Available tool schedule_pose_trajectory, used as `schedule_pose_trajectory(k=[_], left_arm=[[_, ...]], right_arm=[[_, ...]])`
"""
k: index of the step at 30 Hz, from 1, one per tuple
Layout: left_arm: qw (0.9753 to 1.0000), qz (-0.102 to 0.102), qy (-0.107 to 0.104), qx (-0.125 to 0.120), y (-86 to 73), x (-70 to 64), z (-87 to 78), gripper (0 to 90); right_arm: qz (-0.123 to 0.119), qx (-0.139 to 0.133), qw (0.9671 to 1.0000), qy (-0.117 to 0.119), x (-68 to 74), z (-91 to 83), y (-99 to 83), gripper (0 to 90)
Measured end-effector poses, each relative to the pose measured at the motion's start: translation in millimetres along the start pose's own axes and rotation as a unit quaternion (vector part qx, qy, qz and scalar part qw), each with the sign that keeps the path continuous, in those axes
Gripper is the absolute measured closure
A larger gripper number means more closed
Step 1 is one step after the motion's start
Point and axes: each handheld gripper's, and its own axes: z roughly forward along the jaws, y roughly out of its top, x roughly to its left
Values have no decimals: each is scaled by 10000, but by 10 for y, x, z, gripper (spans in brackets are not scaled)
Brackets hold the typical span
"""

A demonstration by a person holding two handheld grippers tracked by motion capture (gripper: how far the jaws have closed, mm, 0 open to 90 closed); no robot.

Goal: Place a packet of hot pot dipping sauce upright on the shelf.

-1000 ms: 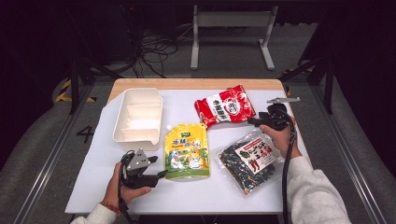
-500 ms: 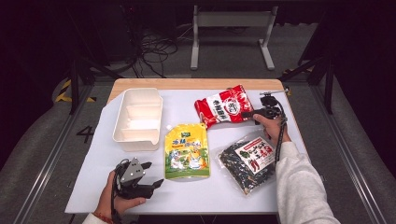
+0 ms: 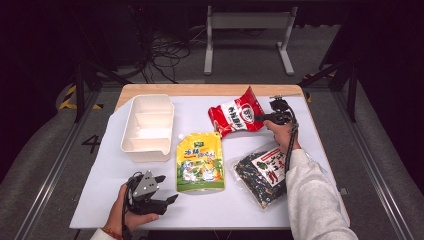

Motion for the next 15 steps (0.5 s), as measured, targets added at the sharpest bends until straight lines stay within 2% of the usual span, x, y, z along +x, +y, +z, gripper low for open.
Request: schedule_pose_trajectory(k=[2,4,6,9,10,11,12,13,14,15], left_arm=[[10000,-18,8,-10,4,9,0,269],[10000,-12,10,-53,15,23,-15,269],[9999,-31,53,-115,32,38,-38,269],[9996,-91,72,-250,80,67,-78,266],[9995,-90,97,-272,95,71,-84,265],[9994,-76,99,-309,123,78,-90,262],[9994,-76,99,-309,123,78,-90,256],[9993,-61,133,-341,153,83,-92,256],[9991,-64,142,-388,192,87,-90,254],[9990,-48,164,-417,212,89,-90,251]], right_arm=[[-139,-90,9999,-13,49,-35,16,883],[-280,-337,9990,21,115,-123,54,885],[-560,-571,9968,45,227,-247,110,886],[-959,-840,9918,-13,405,-414,177,887],[-1132,-903,9894,-99,480,-476,197,888],[-1237,-947,9877,-128,518,-511,208,888],[-1237,-947,9877,-128,518,-511,208,888],[-1355,-1013,9855,-86,573,-569,224,888],[-1571,-1090,9815,-111,657,-661,246,888],[-1625,-1113,9803,-116,681,-689,251,889]])
